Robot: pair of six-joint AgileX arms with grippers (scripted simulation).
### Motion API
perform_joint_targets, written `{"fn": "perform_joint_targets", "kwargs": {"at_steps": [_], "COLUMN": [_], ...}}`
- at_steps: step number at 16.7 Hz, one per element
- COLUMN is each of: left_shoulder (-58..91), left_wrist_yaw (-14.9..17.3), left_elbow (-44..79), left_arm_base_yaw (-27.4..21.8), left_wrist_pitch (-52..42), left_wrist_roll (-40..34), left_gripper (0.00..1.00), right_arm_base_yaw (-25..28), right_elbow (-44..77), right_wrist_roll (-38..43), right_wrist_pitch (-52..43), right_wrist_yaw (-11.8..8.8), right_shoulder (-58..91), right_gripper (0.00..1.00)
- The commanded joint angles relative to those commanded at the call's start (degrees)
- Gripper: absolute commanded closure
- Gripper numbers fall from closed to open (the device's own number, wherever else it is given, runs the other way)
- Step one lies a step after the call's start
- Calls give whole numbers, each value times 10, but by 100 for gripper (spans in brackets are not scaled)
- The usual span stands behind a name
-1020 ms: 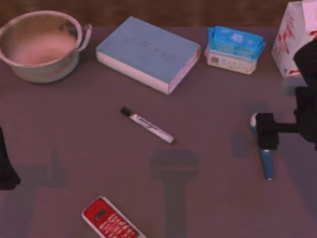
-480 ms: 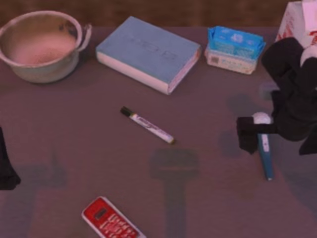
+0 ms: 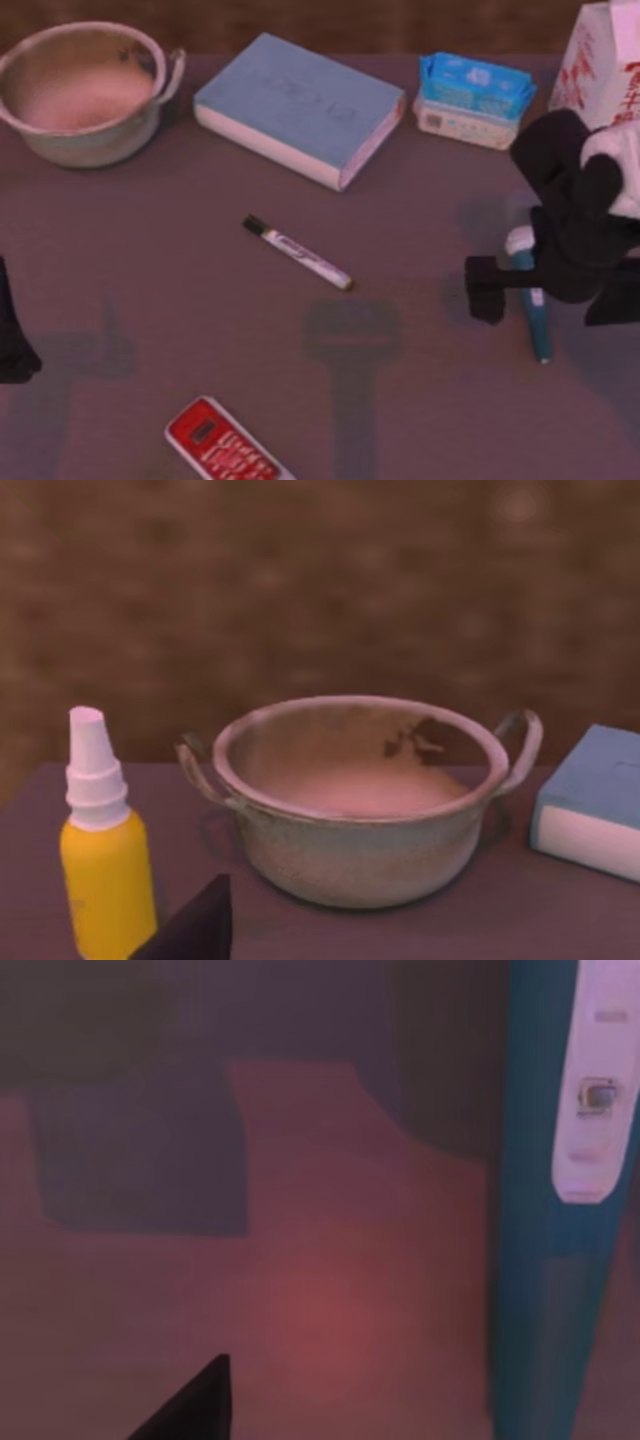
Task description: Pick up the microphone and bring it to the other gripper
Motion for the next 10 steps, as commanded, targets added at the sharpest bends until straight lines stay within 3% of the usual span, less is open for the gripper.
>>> {"fn": "perform_joint_targets", "kwargs": {"at_steps": [5,10], "left_shoulder": [0,0], "left_wrist_yaw": [0,0], "left_elbow": [0,0], "left_arm_base_yaw": [0,0], "left_wrist_pitch": [0,0], "left_wrist_roll": [0,0], "left_gripper": [0,0], "right_arm_base_yaw": [-2,-3], "right_elbow": [-37,-40], "right_wrist_roll": [-1,-1], "right_wrist_pitch": [112,120], "right_wrist_yaw": [0,0], "right_shoulder": [75,82], "right_gripper": [0,0]}}
